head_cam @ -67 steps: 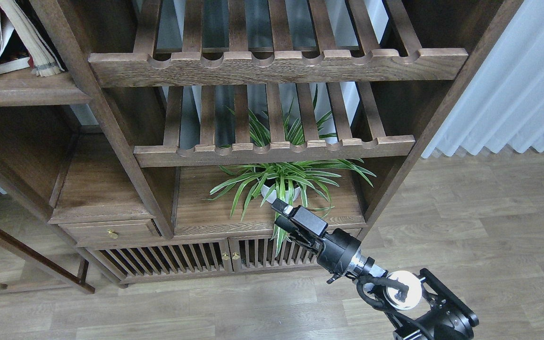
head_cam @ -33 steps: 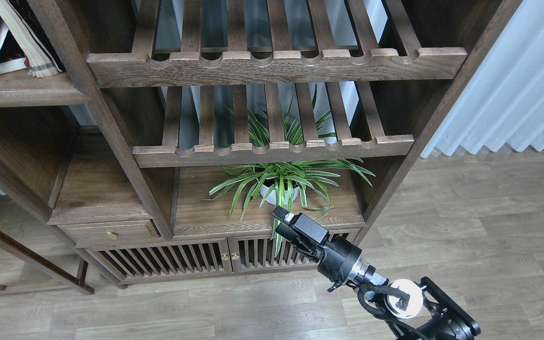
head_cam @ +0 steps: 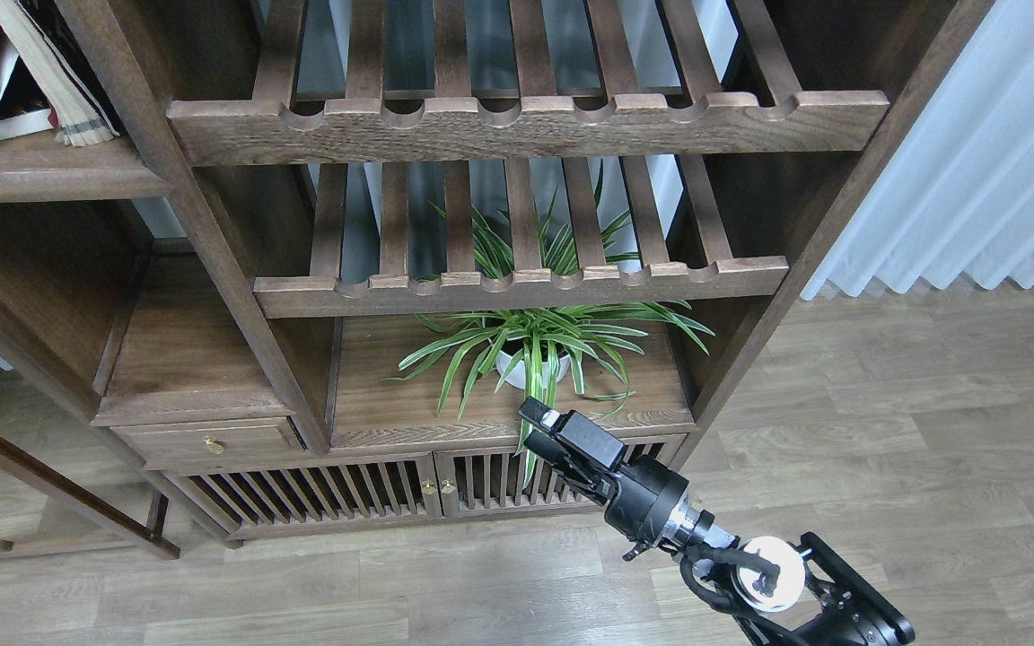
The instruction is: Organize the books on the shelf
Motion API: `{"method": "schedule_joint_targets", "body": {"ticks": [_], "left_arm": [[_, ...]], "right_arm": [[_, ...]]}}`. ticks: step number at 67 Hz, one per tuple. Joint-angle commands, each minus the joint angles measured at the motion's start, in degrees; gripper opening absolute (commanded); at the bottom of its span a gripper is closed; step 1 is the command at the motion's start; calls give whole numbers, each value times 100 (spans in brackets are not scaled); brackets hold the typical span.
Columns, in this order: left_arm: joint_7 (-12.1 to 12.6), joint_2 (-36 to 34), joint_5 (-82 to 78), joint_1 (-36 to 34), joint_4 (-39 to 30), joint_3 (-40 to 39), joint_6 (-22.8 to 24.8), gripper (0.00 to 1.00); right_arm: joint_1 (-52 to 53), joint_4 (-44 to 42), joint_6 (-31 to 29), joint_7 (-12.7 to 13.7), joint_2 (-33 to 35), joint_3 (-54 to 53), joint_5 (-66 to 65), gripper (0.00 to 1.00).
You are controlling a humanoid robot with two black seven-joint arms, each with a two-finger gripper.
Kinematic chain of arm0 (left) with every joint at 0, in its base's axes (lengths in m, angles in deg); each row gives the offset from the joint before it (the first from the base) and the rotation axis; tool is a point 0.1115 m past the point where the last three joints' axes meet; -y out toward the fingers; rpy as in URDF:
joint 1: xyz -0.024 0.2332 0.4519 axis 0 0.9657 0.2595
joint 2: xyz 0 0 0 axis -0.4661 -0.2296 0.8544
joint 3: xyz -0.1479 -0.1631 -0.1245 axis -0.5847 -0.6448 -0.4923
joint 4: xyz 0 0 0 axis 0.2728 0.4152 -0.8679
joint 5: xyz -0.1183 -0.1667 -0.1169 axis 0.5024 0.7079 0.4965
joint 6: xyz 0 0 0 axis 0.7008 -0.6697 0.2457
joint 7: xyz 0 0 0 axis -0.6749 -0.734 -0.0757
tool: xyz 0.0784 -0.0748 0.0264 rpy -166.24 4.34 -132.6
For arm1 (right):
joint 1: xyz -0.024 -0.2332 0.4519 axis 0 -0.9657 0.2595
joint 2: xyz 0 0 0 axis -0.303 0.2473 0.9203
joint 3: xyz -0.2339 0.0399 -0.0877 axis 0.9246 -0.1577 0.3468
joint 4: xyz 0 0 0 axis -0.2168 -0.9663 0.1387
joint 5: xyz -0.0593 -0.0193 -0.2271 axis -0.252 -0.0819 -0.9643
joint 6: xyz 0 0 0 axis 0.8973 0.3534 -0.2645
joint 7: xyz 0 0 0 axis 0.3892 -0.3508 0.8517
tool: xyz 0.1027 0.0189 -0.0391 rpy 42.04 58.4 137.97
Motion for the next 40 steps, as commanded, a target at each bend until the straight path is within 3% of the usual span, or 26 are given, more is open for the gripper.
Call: {"method": "schedule_joint_targets", "body": {"ticks": [1,29,38,40], "left_arm": [[2,380,3,-51,212,0,0,1],[2,1215,-6,-420,388,0,0,1],[2,1242,-6,-587,397,-9,0,3],[2,1286,3,-648,441,-53,0,8]], "right_arm": [[-61,-1,0,0,0,0,0,100],[-166,-9,0,0,0,-35,0,100],[-193,-36,0,0,0,-44,0,100],[-202,-53,0,0,0,-44,0,100]]}}
